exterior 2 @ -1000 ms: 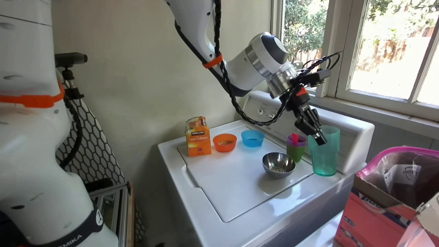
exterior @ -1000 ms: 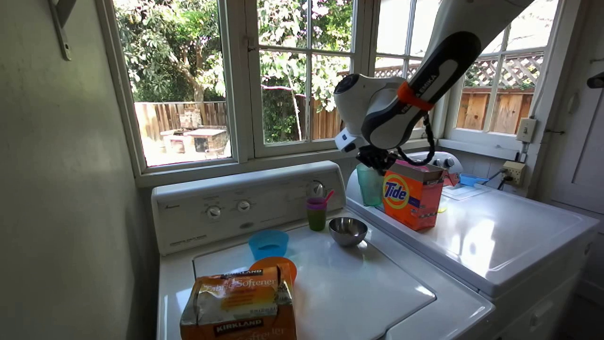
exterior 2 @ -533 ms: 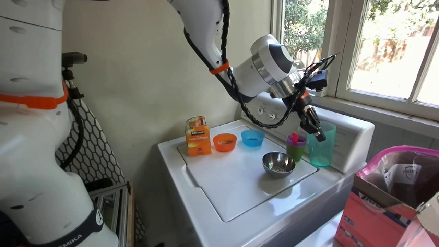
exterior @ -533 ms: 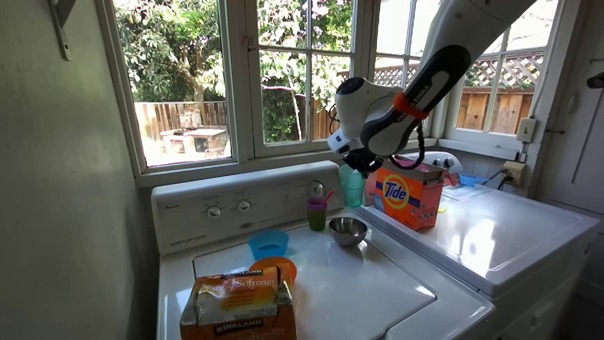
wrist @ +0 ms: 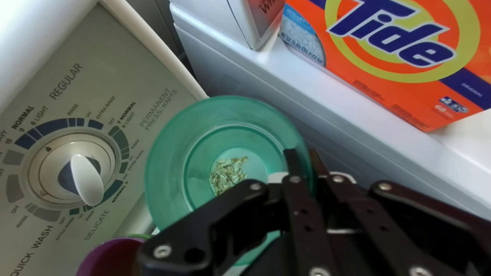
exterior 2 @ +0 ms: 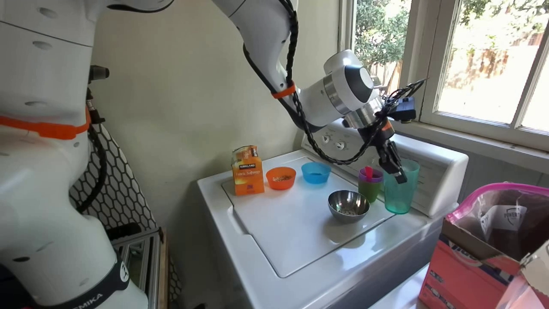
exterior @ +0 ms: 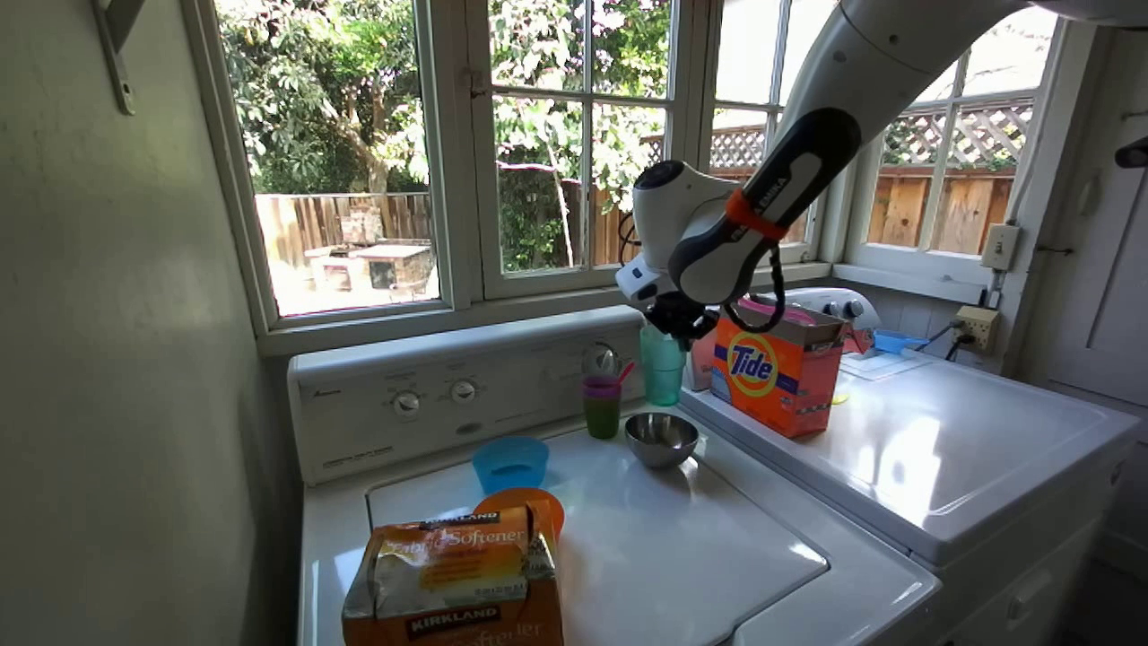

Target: Move the blue cup on the washing machine

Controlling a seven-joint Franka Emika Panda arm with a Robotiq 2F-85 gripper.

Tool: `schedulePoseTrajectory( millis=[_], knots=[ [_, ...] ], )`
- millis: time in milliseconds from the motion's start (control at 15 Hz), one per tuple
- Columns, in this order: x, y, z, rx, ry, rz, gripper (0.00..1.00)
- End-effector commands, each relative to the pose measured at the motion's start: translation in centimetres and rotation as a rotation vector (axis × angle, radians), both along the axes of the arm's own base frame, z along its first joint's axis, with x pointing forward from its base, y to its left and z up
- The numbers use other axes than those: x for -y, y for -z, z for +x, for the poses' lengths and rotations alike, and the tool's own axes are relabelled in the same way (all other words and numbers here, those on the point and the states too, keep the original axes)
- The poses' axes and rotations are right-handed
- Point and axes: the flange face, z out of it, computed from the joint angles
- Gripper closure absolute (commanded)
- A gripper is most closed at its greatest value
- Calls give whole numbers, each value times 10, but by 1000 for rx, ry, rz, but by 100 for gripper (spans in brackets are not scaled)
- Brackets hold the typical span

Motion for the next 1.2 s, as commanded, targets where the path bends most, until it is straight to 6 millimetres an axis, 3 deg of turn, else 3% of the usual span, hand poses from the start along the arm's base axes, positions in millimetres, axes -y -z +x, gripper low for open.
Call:
schedulePoseTrajectory(
  millis=[0, 867, 933, 1133],
  knots=[
    [3, 9, 15, -22, -22, 6, 98],
    [-9, 37, 36, -109, -41, 33, 98],
    [-9, 37, 37, -110, -47, 31, 68],
    [-11, 34, 38, -103, -60, 18, 54]
  ],
)
